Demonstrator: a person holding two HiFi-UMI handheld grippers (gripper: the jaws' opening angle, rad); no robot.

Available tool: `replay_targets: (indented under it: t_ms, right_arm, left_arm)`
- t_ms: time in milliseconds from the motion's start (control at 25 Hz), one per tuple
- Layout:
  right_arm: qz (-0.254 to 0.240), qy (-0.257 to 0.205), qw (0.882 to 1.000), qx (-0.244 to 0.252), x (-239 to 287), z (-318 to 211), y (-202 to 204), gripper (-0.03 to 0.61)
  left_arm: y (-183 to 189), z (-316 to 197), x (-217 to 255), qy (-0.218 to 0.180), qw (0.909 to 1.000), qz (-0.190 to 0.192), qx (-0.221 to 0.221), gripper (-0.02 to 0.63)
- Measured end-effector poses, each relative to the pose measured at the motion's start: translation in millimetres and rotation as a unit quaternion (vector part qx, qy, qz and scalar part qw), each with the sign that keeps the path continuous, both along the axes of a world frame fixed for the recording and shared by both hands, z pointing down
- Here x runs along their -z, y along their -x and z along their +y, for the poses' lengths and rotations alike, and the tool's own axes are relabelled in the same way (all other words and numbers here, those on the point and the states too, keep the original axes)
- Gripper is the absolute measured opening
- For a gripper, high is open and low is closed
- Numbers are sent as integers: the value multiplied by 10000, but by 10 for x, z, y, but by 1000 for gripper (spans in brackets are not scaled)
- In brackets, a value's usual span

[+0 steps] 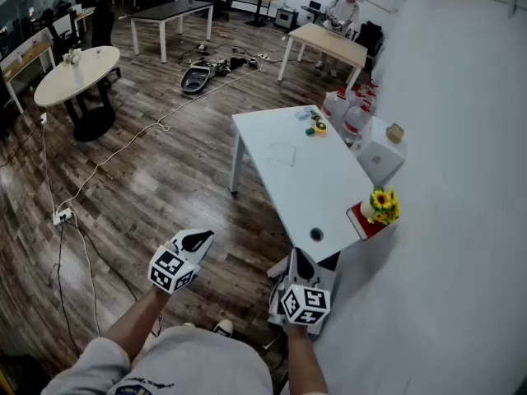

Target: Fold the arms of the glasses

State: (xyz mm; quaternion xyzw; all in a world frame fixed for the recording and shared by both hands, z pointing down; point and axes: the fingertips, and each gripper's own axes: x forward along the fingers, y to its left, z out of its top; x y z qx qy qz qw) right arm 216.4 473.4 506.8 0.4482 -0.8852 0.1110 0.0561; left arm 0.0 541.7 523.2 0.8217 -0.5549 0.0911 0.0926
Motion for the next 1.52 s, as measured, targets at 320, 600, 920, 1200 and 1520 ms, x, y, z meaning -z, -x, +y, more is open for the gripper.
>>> replay_targets:
  t_ms: [320,600,920,1200,1520]
  right_arm:
    - [-376,-127,9992,59,120,69,-64,52]
    - [-440,-392,9982,146,105,167,-54,339]
    - [-479,-238,9986,-18,-65,109,-190,397]
    - [-476,-201,9986,-113,-108,-210,-217,391]
    - [-436,-10,9987,-272,-288,-1064,-5,374]
  left_arm:
    - [-52,93,36,-108,9999,43,7,11]
    - [-50,114,113,-358,9987,94,349,280]
    - [-236,82,-27,-201,9993,71,295,305]
    - [-152,-295,-103,-187,9994,85,288,304]
    - [-2,-1382,-300,-177,9998,78,-20,302]
